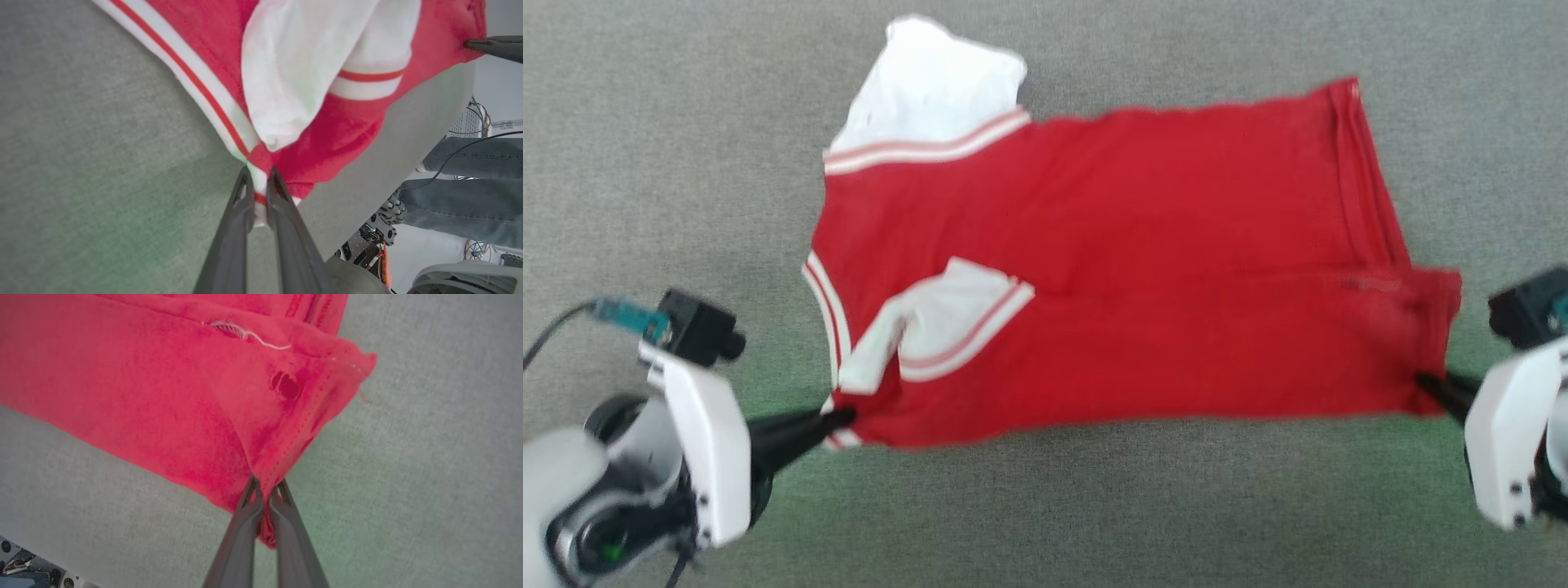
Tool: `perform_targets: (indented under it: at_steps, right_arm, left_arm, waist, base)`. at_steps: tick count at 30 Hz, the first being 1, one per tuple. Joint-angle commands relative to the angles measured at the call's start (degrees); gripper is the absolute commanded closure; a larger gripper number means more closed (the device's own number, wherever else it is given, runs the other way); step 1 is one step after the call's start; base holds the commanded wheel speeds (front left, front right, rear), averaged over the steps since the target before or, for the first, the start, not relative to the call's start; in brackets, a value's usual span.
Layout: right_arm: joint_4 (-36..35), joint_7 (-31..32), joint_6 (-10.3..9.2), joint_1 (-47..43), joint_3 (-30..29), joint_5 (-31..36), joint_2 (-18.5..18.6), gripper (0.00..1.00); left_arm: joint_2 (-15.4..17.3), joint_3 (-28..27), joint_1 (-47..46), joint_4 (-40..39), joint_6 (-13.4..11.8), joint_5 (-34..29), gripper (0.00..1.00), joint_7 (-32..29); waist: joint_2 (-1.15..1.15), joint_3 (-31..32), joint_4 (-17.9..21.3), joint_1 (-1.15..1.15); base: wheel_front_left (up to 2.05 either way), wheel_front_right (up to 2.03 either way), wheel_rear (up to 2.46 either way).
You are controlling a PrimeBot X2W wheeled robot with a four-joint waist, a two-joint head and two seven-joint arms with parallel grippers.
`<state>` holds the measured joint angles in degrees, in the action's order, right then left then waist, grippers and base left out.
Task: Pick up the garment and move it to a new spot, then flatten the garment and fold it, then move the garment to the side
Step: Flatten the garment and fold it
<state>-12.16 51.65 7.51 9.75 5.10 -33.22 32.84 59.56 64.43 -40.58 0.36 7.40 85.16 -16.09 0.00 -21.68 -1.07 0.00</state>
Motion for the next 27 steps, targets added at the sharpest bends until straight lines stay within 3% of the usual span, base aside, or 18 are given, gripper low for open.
perform_targets:
  at_steps: [1,8,9,10,11,12,13,19,27]
  right_arm:
    - [-0.95,0.55,-0.05,-1.82,-0.55,-0.52,0.04,1.0]
    - [-7.14,1.64,-0.05,-9.67,-5.6,-0.32,-1.15,1.0]
    - [-7.51,1.29,-0.05,-10.04,-6.2,-0.02,-1.46,0.93]
    - [-7.79,1.09,-0.05,-10.4,-6.54,0.2,-1.62,0.55]
    - [-8.21,0.54,-0.05,-10.37,-6.74,0.48,-1.84,0.0]
    - [-8.38,-0.06,-0.05,-10.09,-7.11,0.68,-2.25,0.0]
    - [-8.62,-0.69,-0.05,-9.77,-7.21,1.09,-2.41,0.0]
    - [-9.33,-8.21,-0.06,-6.41,-8.89,4.49,-5.9,0.0]
    - [-6.49,-32.65,-0.04,2.16,-4.62,13.82,-13.13,0.0]
  left_arm:
    - [0.86,0.29,1.61,-1.09,0.1,-0.06,1.0,0.84]
    - [4.93,1.17,6.86,-7.17,-1.19,-0.66,1.0,5.63]
    - [5.01,1.03,7.14,-7.59,-1.42,-0.81,1.0,6.45]
    - [4.96,0.73,7.33,-7.84,-1.56,-1.03,0.89,7.24]
    - [4.95,0.65,7.55,-8.0,-1.77,-1.3,0.64,7.84]
    - [4.97,0.59,7.64,-8.18,-1.75,-1.72,0.49,8.36]
    - [5.01,0.27,7.56,-8.17,-2.02,-2.0,0.02,9.14]
    - [6.68,-2.15,6.87,-8.58,-3.01,-2.73,0.0,14.07]
    - [4.69,-10.09,1.27,0.9,-6.75,-6.37,0.0,27.2]
  waist:
    - [0.0,0.57,-0.01,0.0]
    - [0.0,1.23,-0.06,0.0]
    - [0.0,1.27,-0.09,0.0]
    - [0.0,1.31,-0.16,0.0]
    - [0.0,1.34,-0.17,0.0]
    - [0.0,1.36,-0.15,0.0]
    - [0.0,1.36,-0.13,0.0]
    - [0.0,1.33,0.82,0.0]
    - [0.0,-0.55,5.7,0.0]
  base:
    - [0.0,0.0,0.0]
    - [0.0,0.0,0.0]
    - [0.0,0.0,0.0]
    - [0.0,0.0,0.0]
    - [0.0,0.0,0.0]
    - [0.0,0.0,0.0]
    - [0.0,0.0,0.0]
    - [0.0,0.0,0.0]
    - [0.0,0.0,0.0]
